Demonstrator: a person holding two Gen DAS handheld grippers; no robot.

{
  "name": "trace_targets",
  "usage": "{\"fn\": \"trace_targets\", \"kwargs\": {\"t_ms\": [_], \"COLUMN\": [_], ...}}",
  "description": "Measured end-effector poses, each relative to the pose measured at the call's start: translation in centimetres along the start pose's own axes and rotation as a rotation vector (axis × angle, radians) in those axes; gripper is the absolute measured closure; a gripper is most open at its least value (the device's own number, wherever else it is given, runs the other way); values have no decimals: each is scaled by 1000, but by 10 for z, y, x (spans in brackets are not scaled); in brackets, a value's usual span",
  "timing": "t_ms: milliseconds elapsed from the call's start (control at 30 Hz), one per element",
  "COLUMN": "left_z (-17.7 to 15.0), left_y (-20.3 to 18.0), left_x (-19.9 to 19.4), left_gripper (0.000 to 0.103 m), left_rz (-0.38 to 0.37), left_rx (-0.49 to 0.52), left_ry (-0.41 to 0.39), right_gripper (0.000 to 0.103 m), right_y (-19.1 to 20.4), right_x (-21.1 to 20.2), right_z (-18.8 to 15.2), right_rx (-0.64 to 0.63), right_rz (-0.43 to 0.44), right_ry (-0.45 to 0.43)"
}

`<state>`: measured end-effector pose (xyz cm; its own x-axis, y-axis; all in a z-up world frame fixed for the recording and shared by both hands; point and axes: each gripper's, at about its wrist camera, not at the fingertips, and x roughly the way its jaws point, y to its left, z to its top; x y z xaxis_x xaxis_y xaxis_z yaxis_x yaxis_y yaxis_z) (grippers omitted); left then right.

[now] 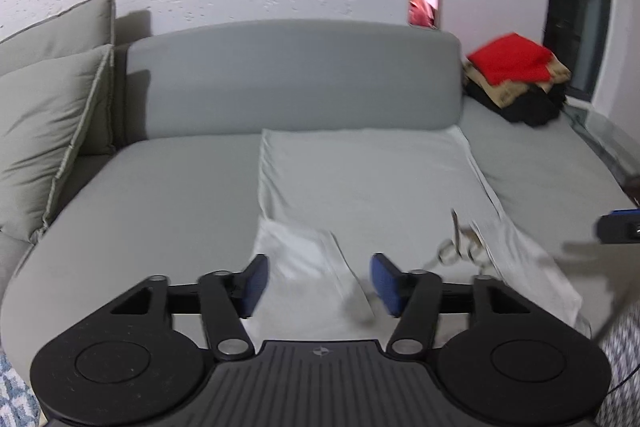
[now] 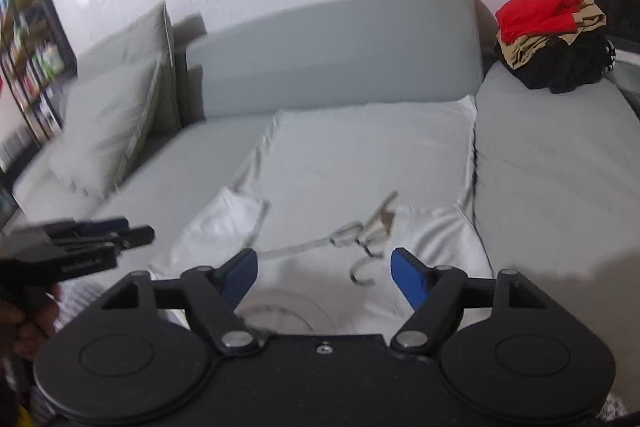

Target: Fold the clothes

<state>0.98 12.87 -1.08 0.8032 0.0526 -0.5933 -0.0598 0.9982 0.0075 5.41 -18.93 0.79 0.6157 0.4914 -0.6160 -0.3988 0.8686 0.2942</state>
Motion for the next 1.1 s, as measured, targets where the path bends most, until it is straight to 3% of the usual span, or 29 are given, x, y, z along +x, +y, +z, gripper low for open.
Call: {"fn": "trace_targets", "kwargs": {"t_ms": [100,167,233,333,433,633,733,767,800,833,900,967,1100], "left_z": [30,50,67,88,106,121,119,118,117,116,114,114,119], "left_y": [8,14,19,28,41,76,87,89,90,92,97,104,111], "left_x": [2,5,11,32,77,201,254,270,283,294,312,328,361], "left_gripper": [25,17,11,2,2,5,19,29,36,36,34,30,28], "left_rz": [40,75,105,134,163,122,139,145,153,161,166,155,140], "left_rx": [5,10,15,26,6,-134,-172,-175,-173,-171,-177,-203,-188], "left_ry": [-22,-43,-79,-117,-68,184,220,226,225,213,182,177,168], "right_gripper": [28,19,0,0,0,0,0,0,6,27,53,53,53], "right_y": [-4,-8,-14,-24,-33,-62,-90,-102,-114,-126,-154,-182,-220], "right_x": [-6,-9,-9,7,43,138,185,200,216,232,259,278,305], "right_z": [26,46,67,94,116,141,146,147,148,148,147,146,162], "right_rx": [38,62,82,72,38,37,80,108,136,163,223,297,299], "right_rz": [21,17,18,2,-25,-113,-158,-176,-193,-205,-212,-212,-257], "right_ry": [-50,-93,-125,-110,-50,60,99,114,129,141,150,126,60]}}
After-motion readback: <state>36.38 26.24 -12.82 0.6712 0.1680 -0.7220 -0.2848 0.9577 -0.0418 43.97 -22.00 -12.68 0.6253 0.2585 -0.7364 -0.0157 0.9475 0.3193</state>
